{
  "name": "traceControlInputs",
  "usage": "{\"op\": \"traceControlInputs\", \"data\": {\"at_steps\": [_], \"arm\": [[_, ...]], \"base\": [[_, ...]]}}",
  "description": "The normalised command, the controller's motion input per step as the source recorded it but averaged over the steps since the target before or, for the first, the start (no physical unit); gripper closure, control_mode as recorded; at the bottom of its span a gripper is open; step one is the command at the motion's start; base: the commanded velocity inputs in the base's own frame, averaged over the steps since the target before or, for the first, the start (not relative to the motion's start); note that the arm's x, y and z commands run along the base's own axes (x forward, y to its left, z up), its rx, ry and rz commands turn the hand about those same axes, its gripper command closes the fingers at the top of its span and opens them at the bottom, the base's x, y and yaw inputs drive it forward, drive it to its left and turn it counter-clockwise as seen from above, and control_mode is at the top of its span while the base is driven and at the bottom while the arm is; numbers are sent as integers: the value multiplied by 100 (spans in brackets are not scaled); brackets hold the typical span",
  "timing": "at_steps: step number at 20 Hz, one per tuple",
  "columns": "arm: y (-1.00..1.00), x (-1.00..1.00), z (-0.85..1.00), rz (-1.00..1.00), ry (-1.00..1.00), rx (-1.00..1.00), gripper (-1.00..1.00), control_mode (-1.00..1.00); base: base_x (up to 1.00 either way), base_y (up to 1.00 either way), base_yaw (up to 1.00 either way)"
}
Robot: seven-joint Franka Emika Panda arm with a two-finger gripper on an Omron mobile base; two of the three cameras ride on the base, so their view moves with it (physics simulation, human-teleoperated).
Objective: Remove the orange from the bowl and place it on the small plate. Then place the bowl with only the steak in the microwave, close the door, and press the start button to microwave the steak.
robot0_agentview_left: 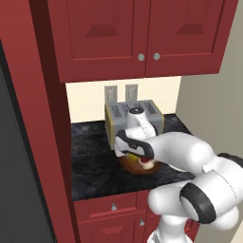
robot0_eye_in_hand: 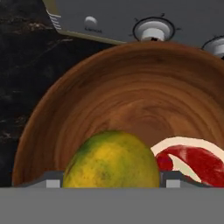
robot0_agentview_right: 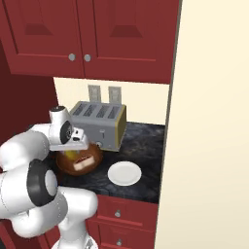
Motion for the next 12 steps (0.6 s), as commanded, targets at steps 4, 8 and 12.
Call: {"op": "traceControlInputs", "data": {"at_steps": [4, 8, 12], "arm": [[-20, -37, 100, -3, -3, 4, 100, -100], [-90, -27, 77, -6, 0, 14, 100, -100], [-100, -10, 10, -15, 0, 17, 100, -100]], "base": [[0, 0, 0], [0, 0, 0], [0, 0, 0]]}}
